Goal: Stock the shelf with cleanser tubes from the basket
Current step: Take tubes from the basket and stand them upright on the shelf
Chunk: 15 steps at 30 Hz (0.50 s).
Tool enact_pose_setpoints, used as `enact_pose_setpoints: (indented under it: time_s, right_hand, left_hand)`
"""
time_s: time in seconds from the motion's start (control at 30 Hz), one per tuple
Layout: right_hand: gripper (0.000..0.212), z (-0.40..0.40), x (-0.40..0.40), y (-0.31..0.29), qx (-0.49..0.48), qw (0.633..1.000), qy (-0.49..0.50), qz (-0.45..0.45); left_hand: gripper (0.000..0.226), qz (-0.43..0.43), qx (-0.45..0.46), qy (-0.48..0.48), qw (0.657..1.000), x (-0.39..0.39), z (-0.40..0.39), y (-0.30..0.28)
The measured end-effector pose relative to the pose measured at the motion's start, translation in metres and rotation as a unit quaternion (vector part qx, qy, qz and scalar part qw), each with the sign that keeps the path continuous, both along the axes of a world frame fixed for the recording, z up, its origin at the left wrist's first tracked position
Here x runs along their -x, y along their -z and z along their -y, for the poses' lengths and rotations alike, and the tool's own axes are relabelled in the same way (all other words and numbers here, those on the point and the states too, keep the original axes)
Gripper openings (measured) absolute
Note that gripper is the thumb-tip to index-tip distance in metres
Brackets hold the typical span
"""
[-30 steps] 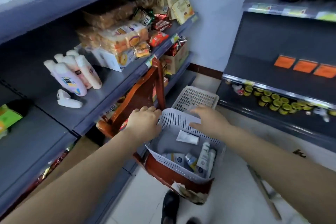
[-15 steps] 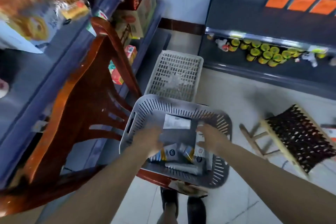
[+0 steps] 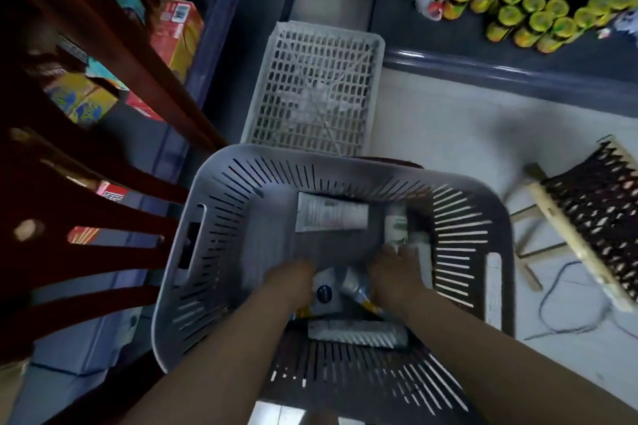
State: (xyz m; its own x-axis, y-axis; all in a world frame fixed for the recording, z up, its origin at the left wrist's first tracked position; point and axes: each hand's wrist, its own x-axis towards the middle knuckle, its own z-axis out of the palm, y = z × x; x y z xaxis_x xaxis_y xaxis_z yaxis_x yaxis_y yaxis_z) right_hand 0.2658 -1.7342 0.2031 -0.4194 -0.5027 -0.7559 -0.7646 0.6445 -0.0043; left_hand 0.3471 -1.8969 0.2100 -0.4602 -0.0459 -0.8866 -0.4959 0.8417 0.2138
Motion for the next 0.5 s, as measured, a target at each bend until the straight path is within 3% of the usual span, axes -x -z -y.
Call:
enact_pose_setpoints:
  time_s: [0.1, 0.23, 0.33, 0.4, 0.5]
  right_hand:
    - [0.044, 0.004, -0.001, 0.008, 0.036, 0.998, -0.047, 0.0]
    - [0.048, 0.008, 0.003, 0.009, 0.083, 0.996, -0.029, 0.014]
    - [0.04, 0.018, 0.005, 0.013, 0.124, 0.987, 0.096, 0.041]
    - [0.037, 0.026, 0.003, 0.02, 0.169, 0.966, 0.185, 0.064]
    - [0.051, 0.04, -0.005, 0.029, 0.217, 0.911, 0.32, 0.143]
  left_hand:
    - [0.038, 0.013, -0.001, 0.004, 1.0, -0.002, -0.003, 0.015]
    - [0.045, 0.013, 0.0, -0.002, 1.0, -0.005, 0.003, 0.022]
    - [0.046, 0.019, -0.006, -0.054, 0.998, -0.009, 0.019, 0.022]
    - [0.044, -0.002, -0.02, -0.149, 0.989, -0.013, 0.031, 0.024]
    - [0.02, -0.07, -0.023, -0.296, 0.952, -0.015, 0.043, 0.024]
